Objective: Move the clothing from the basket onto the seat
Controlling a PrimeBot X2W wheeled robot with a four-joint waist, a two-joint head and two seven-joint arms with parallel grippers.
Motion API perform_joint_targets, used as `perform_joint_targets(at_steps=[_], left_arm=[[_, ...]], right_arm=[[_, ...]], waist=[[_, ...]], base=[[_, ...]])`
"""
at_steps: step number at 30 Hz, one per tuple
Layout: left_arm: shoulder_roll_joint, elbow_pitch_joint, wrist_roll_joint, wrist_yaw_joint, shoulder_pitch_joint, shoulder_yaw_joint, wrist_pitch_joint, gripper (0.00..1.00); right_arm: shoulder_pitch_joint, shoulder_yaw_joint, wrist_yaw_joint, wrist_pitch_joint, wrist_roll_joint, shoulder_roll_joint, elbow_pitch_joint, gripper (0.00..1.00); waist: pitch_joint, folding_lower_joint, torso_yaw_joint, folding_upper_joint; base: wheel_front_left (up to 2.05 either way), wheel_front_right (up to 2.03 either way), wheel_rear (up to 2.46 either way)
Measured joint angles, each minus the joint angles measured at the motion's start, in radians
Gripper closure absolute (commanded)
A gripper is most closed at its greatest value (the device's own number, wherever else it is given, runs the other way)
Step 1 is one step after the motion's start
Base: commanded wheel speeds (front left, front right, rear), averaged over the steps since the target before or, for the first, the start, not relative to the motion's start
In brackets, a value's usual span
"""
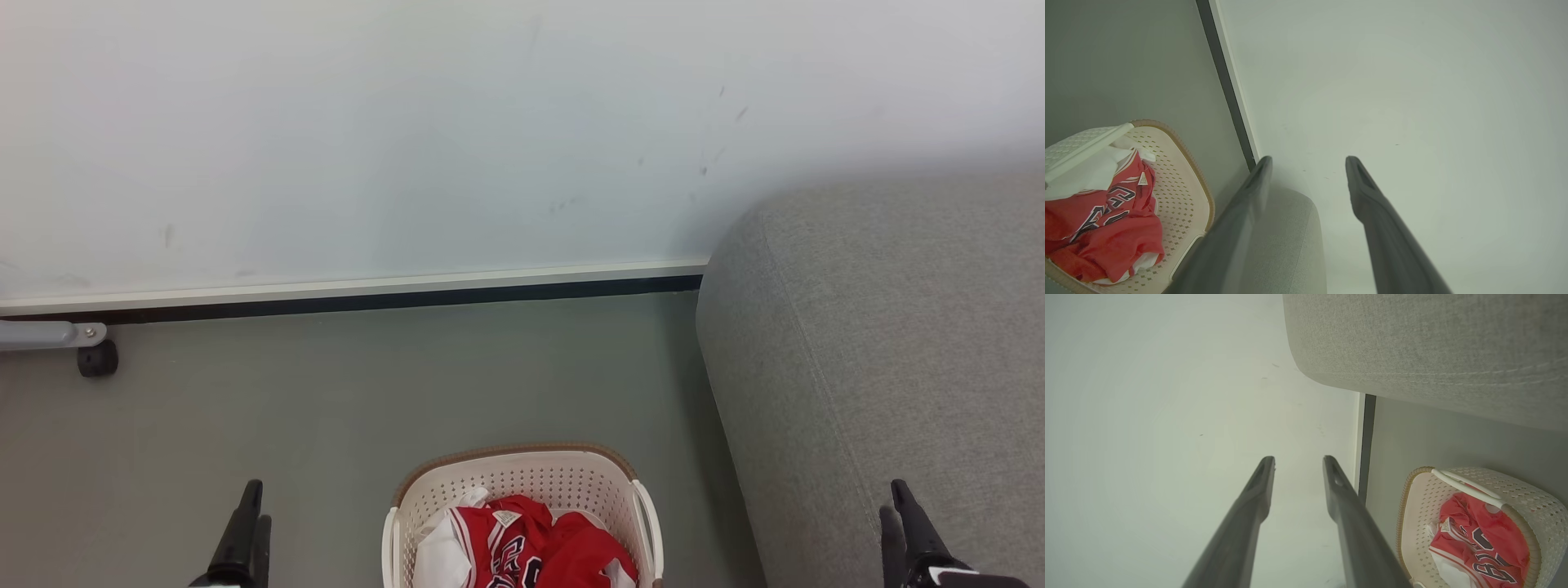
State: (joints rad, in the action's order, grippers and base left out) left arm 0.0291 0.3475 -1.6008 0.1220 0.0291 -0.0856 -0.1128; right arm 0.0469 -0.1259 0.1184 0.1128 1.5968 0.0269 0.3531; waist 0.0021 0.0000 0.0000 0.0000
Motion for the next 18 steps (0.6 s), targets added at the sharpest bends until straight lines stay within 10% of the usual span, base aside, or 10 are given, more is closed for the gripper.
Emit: perform_joint_targets(at_steps=[18], left_arm=[[0.000,-0.033,0.070,-0.017,-0.010,0.049,0.058,0.00]], right_arm=[[-0.012,0.043,-0.014,-0.058,-0.065,-0.002,-0.028,0.00]], waist=[[-0.004,0.0002,0.002,0.0000]], base=[[0.00,0.00,0.00]])
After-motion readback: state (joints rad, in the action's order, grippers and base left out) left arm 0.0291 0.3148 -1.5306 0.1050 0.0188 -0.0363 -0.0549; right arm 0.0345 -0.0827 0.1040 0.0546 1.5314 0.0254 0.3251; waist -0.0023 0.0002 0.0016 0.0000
